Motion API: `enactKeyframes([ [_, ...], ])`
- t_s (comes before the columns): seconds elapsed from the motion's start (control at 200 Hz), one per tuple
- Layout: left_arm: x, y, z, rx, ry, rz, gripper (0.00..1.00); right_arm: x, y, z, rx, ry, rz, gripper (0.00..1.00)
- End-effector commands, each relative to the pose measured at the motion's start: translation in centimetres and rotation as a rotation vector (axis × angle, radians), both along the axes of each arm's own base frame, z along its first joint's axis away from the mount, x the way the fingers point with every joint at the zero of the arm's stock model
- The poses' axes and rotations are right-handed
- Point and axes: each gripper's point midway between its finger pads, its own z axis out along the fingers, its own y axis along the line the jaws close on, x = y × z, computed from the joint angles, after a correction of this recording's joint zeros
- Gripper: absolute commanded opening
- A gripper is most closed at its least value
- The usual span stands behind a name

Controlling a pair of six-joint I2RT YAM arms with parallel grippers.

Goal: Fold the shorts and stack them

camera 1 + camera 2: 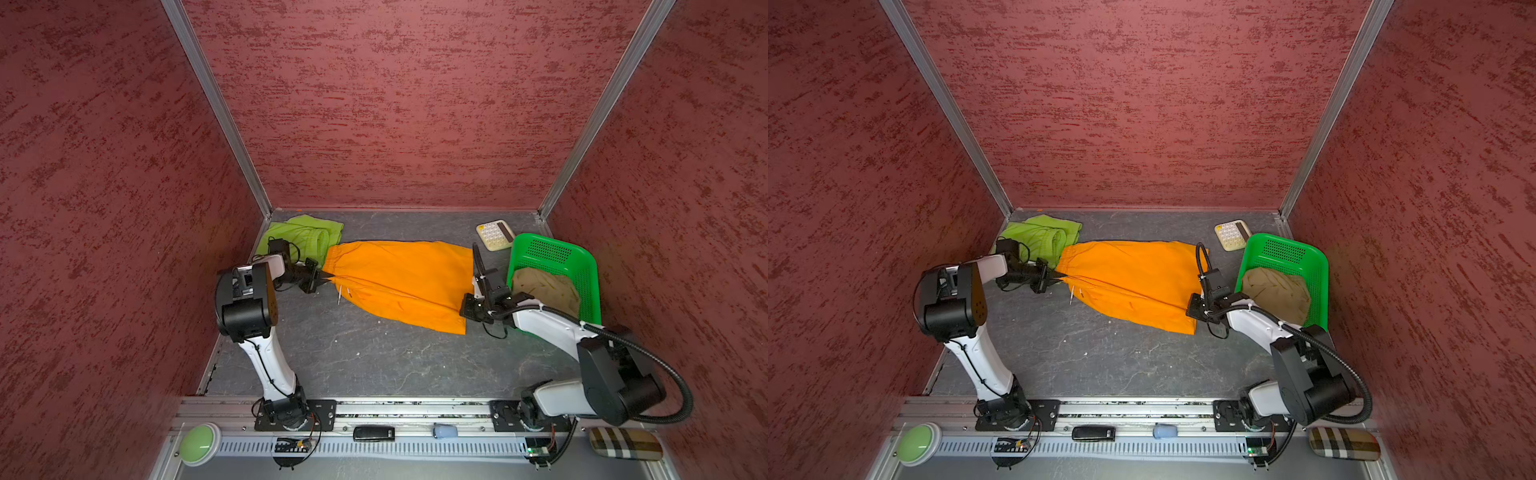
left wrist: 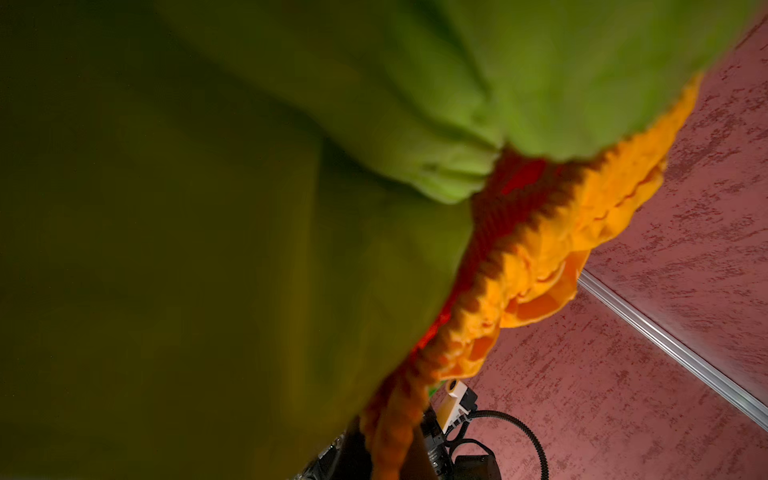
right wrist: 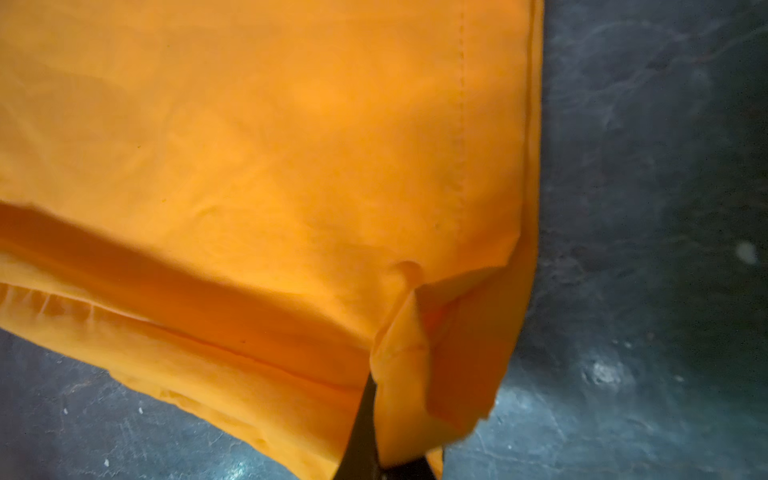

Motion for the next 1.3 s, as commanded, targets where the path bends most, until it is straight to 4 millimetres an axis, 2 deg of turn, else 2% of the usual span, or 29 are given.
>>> enactKeyframes([
  [0.0,-0.1,-0.4,0.0,0.052,-0.060,-0.037,0.04,2.9,-0.7,-1.1,-0.049,-0.039,-0.050,0.00],
  [0.1,-0.9,-1.4,-1.1,0.045,-0.038,-0.051,0.04,5.1,-1.9,-1.9,-0.102,-0.029,-0.055,0.00],
  [0.19,-0.5,-2.5,-1.5,0.032,-0.026,-0.073,0.04,8.3,-3.7,-1.2,-0.139,-0.040,-0.070,0.00],
  [0.291,1.0,-3.4,-0.3,0.026,-0.048,-0.090,0.03,12.3,-4.8,3.3,-0.173,-0.125,-0.073,0.00],
  [0.376,2.5,-3.3,1.9,0.038,-0.095,-0.092,0.03,14.3,-5.1,8.1,-0.219,-0.202,-0.060,0.00],
  [0.431,3.4,-2.9,3.6,0.054,-0.134,-0.082,0.03,14.6,-5.3,11.0,-0.228,-0.244,-0.057,0.00],
  [0.476,3.8,-2.6,4.8,0.068,-0.158,-0.080,0.03,14.1,-5.3,12.9,-0.228,-0.273,-0.055,0.00],
  [0.541,3.8,-2.2,5.4,0.081,-0.169,-0.083,0.03,12.7,-5.1,14.1,-0.224,-0.292,-0.049,0.00],
  [0.616,3.1,-1.7,4.7,0.079,-0.150,-0.080,0.03,10.6,-4.4,12.7,-0.216,-0.262,-0.032,0.00],
  [0.731,1.4,-1.2,1.7,0.062,-0.093,-0.062,0.03,7.7,-3.7,7.5,-0.183,-0.164,-0.027,0.00],
  [0.817,0.0,-1.3,-0.2,0.036,-0.050,-0.061,0.02,5.9,-3.5,4.5,-0.161,-0.116,-0.042,0.00],
  [0.982,-1.7,-0.7,-2.5,0.036,-0.002,-0.052,0.01,4.1,-4.0,-0.5,-0.178,-0.029,-0.049,0.00],
  [1.107,-1.5,-0.9,-2.4,0.051,-0.005,-0.067,0.01,4.5,-4.1,-1.2,-0.180,-0.023,-0.052,0.00],
  [1.293,-1.8,-1.1,-2.5,0.066,-0.003,-0.080,0.04,6.1,-4.9,0.3,-0.204,-0.052,-0.060,0.00],
])
